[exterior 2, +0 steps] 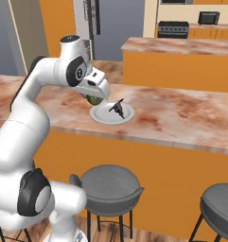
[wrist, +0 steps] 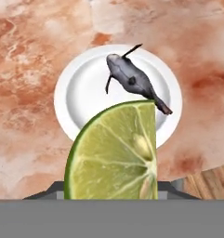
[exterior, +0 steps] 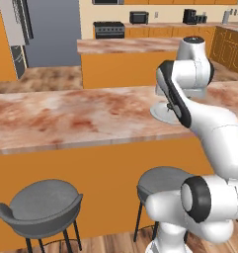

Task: Take the lemon wedge from the fridge and place it on the plate with fish on the dining counter.

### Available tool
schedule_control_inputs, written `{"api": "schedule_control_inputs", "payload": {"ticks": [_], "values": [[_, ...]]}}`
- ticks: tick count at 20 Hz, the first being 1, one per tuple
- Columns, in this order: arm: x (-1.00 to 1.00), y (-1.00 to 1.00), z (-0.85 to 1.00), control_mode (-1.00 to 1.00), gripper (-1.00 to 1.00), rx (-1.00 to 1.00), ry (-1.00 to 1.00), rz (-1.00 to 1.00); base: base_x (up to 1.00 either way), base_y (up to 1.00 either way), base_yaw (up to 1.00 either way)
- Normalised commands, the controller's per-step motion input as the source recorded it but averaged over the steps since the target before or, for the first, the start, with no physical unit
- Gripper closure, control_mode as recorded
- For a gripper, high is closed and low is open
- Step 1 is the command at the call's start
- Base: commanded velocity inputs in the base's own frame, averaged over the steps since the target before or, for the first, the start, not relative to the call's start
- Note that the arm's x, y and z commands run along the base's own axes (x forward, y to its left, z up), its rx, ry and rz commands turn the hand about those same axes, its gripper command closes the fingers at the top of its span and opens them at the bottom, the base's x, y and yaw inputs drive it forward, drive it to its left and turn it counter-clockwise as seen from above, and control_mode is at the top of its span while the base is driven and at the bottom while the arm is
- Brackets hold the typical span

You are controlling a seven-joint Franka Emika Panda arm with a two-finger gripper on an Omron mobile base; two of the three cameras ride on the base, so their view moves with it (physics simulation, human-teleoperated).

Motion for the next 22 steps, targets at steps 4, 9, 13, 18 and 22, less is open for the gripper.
{"api": "schedule_control_inputs", "payload": {"ticks": [4,9,13,18,22], "values": [[0.97,-0.08,-0.05,-1.00,1.00,0.01,0.15,0.03,0.00,0.00,0.00],[1.00,0.00,-0.39,-1.00,1.00,0.00,0.14,0.05,0.00,0.00,0.00],[0.93,0.00,-0.44,-1.00,1.00,0.00,0.12,0.11,0.00,0.00,0.00],[0.51,-0.01,-0.52,-1.00,1.00,0.01,0.12,0.11,0.00,0.00,0.00],[0.00,-0.09,-0.55,-1.00,1.00,0.02,0.13,0.10,0.00,0.00,0.00]]}}
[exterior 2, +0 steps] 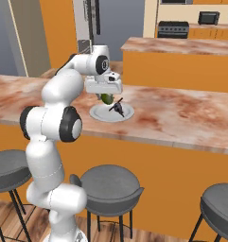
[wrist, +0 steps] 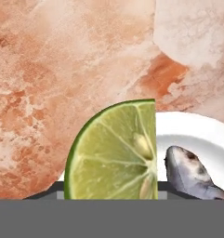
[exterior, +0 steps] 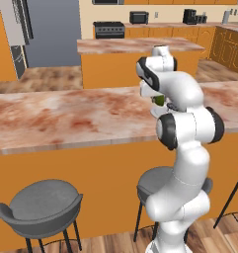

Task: Take the lemon wedge from the fridge and place it on the plate with fish on the dining counter.

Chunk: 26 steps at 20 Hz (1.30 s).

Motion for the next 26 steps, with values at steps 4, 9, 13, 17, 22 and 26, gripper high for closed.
{"api": "schedule_control_inputs", "payload": {"ticks": [4,9,13,17,22,26], "values": [[-0.09,-0.11,-0.26,-1.00,1.00,0.01,0.03,0.08,0.00,0.00,0.00],[-0.44,0.00,0.00,-1.00,1.00,0.00,-0.01,0.03,0.00,0.00,0.00],[-0.16,0.00,0.02,-1.00,1.00,0.00,-0.04,0.00,0.00,0.00,0.00],[-0.75,0.00,0.11,-1.00,1.00,0.00,-0.20,0.00,0.00,0.00,0.00],[0.00,-0.01,0.00,-1.00,1.00,0.00,-0.01,0.00,0.00,0.00,0.00],[0.04,-0.03,-0.08,-1.00,1.00,0.00,0.00,0.00,0.00,0.00,0.00]]}}
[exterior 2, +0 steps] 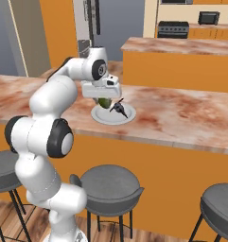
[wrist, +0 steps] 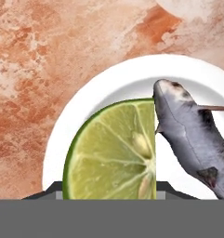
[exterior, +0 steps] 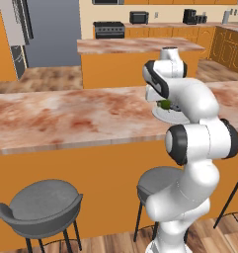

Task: Take the lemon wedge from the fridge and place it on the plate with fish on the dining counter.

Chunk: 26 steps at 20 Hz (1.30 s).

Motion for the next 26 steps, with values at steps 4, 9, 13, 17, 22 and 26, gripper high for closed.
{"api": "schedule_control_inputs", "payload": {"ticks": [4,9,13,17,22,26], "values": [[0.03,-0.09,-0.03,-1.00,1.00,0.00,0.00,0.00,0.00,0.00,0.00],[0.02,-0.32,0.00,-1.00,1.00,0.00,0.00,0.02,0.00,0.00,0.00],[0.00,-0.11,0.00,-1.00,-1.00,0.00,0.00,0.02,0.00,0.00,0.00],[0.07,-0.09,0.02,-1.00,-1.00,0.01,0.00,0.00,0.00,0.00,0.00],[0.00,-0.01,0.48,-1.00,-1.00,0.01,0.00,0.00,0.00,0.00,0.00],[-0.09,0.06,0.70,-1.00,-1.00,0.00,-0.01,0.00,0.00,0.00,0.00]]}}
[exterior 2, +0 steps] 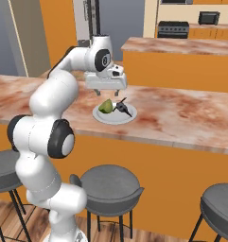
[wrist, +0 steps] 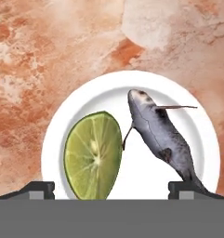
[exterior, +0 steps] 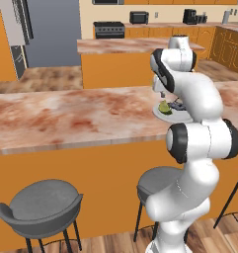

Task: Take the lemon wedge from the fridge and place it on the plate with fish on the dining counter.

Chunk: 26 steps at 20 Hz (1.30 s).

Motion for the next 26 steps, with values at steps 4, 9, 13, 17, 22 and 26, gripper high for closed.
{"api": "schedule_control_inputs", "payload": {"ticks": [4,9,13,17,22,26], "values": [[-0.66,0.23,0.77,-1.00,-1.00,-0.02,-0.08,0.00,0.00,0.00,0.00],[-1.00,0.65,0.17,-1.00,-1.00,-0.09,-0.19,0.00,0.00,0.00,0.00],[-1.00,0.75,-0.36,-1.00,-1.00,-0.15,-0.26,0.00,0.00,0.00,0.00],[-1.00,0.63,-0.54,-1.00,-1.00,-0.31,-0.43,0.00,0.00,0.00,0.00],[-1.00,0.24,-0.05,-1.00,-1.00,-0.41,-0.73,0.00,0.00,0.00,0.00],[-0.98,0.09,0.08,-1.00,-1.00,-0.10,-0.44,-0.12,0.00,0.00,0.00]]}}
